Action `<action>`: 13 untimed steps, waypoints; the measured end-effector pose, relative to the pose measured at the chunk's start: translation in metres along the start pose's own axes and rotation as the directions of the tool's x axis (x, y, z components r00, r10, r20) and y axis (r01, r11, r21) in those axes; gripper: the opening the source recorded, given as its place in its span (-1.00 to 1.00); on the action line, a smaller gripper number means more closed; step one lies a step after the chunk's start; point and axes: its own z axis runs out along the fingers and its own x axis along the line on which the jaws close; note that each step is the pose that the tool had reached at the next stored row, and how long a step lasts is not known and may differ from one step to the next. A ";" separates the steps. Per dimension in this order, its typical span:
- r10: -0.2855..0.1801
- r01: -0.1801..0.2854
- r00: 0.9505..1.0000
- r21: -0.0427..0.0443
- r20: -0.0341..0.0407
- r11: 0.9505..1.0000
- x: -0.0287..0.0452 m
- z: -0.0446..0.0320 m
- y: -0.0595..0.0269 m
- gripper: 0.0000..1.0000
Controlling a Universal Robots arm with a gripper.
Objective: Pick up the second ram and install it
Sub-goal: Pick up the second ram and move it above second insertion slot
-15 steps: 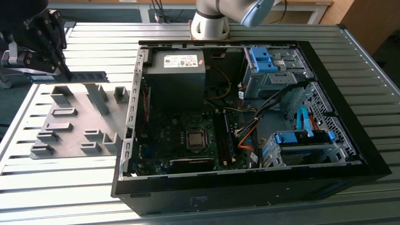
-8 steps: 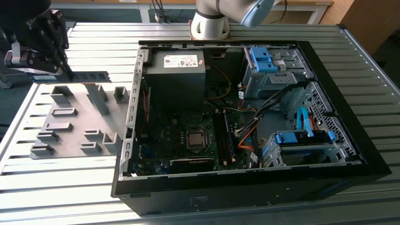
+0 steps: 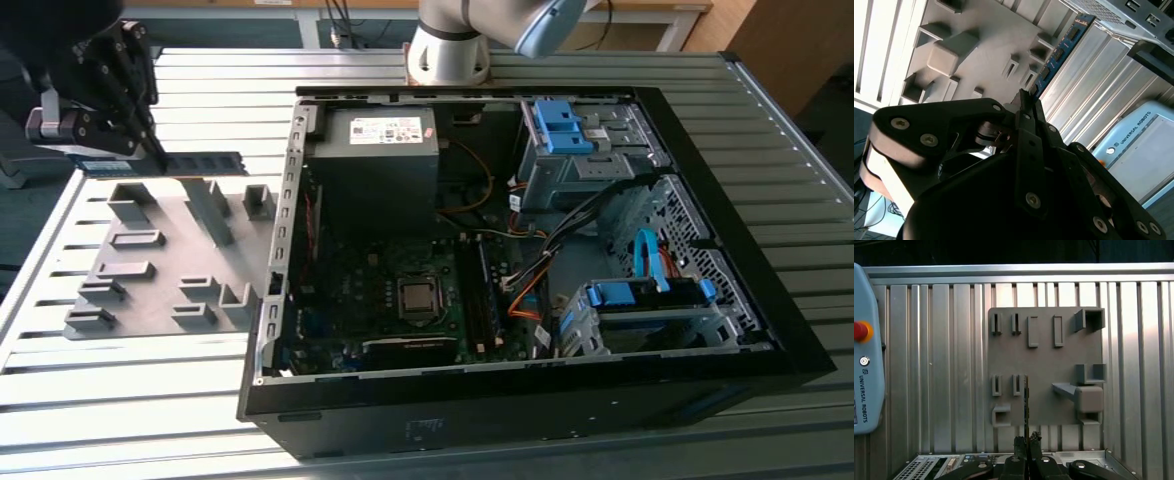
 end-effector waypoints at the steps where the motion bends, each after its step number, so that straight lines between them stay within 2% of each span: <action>1: 0.000 0.000 1.000 0.000 0.000 1.000 0.0000 0.0000 -0.0006 -0.73; 13: 0.000 0.000 1.000 0.000 0.000 1.000 -0.0003 -0.0001 -0.0075 -0.73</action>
